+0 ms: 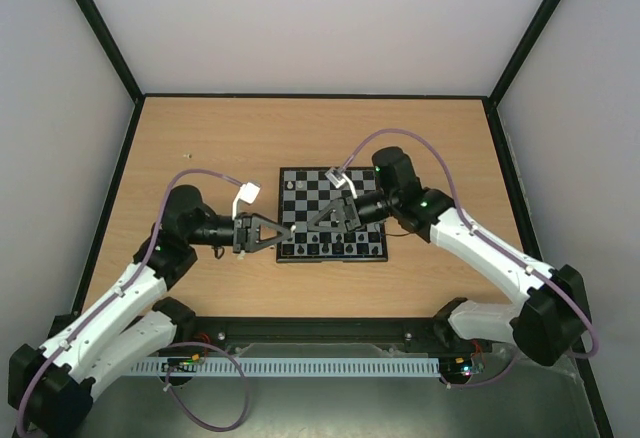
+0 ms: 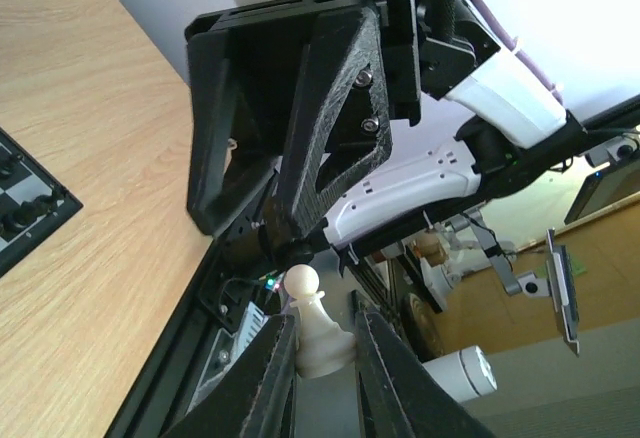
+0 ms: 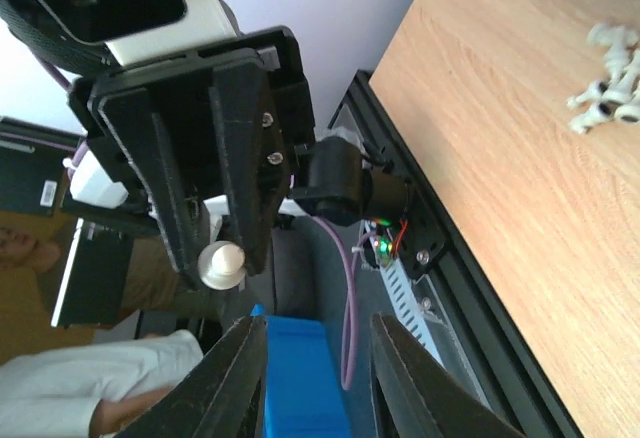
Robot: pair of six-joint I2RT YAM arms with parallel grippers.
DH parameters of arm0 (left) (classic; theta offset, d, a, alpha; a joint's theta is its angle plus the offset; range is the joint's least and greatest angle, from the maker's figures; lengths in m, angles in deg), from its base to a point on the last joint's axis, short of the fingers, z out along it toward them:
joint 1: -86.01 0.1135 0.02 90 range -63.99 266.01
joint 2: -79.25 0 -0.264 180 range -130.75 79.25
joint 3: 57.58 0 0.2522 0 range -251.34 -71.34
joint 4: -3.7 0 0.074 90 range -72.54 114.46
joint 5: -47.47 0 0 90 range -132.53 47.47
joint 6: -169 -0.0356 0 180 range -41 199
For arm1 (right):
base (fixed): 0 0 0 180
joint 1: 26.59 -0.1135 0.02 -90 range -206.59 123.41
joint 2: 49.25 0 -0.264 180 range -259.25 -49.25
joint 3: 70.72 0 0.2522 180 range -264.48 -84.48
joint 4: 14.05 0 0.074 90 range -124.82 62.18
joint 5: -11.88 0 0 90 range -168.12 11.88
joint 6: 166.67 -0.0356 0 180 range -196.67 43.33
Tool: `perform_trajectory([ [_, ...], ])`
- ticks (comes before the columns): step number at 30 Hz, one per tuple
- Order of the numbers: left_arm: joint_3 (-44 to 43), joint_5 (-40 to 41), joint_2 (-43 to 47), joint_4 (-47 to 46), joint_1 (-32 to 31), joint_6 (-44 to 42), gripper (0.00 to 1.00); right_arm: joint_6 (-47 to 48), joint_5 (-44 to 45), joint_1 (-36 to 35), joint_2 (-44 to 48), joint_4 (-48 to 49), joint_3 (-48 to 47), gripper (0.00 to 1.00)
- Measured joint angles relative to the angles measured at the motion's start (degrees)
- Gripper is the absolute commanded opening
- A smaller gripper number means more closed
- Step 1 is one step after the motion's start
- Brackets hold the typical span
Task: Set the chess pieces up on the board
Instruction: Place the chess piece on the chessboard.
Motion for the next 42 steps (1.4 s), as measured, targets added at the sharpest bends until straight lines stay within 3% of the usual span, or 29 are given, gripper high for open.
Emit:
perform_trajectory([
  [6,0.1,-0.4,0.9,3.4,-1.4,-1.7,0.17,-0.2,-1.9,-1.6,-2.3,0.2,-0.1,0.35],
  [30,0.9,-0.2,-0.4,4.5,-2.8,-3.3,0.17,-2.0,-4.9,-5.2,-6.3,2.9,-2.3,0.23],
  [42,0.9,0.2,-1.0,4.3,-3.1,-3.3,0.16,-1.5,-4.8,-5.7,-7.0,2.8,-2.3,0.10],
])
